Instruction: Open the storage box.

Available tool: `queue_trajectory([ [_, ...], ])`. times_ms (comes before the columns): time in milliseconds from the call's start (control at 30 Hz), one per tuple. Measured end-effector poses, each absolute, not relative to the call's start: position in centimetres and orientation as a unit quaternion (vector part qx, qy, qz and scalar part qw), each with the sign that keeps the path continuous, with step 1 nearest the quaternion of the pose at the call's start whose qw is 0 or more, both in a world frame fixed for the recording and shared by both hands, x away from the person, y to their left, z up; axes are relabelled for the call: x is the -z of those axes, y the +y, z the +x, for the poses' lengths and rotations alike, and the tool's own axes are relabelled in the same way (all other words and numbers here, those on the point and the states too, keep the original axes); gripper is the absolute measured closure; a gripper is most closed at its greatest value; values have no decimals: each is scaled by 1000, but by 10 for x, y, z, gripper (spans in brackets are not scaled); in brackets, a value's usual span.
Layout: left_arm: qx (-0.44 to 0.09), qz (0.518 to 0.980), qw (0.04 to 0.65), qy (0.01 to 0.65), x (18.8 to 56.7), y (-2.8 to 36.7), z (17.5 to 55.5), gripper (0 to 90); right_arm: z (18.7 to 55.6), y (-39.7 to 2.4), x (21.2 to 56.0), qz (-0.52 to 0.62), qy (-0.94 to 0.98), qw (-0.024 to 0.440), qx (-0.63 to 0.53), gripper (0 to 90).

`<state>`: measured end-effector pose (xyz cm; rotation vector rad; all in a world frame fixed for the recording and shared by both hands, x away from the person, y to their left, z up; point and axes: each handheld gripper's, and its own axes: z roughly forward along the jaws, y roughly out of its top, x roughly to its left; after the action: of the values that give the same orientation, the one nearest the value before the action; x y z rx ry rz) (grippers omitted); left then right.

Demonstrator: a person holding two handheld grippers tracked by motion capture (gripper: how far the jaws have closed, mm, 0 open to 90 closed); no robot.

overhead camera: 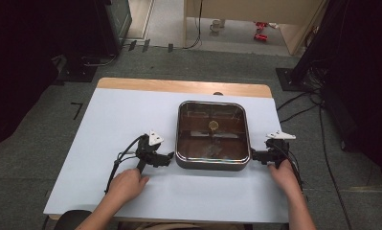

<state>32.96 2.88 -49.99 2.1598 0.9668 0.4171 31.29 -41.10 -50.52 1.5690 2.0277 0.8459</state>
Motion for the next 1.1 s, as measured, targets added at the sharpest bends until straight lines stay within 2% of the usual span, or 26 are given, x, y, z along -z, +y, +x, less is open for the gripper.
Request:
queue_trajectory([
  [967, -163, 839, 358, 375, 500, 28, 330, 122, 313, -411, 505, 567, 733, 219, -305, 0],
  [1100, -156, 848, 340, 375, 496, 25, 333, 124, 313, -411, 505, 567, 733, 219, -306, 0],
])
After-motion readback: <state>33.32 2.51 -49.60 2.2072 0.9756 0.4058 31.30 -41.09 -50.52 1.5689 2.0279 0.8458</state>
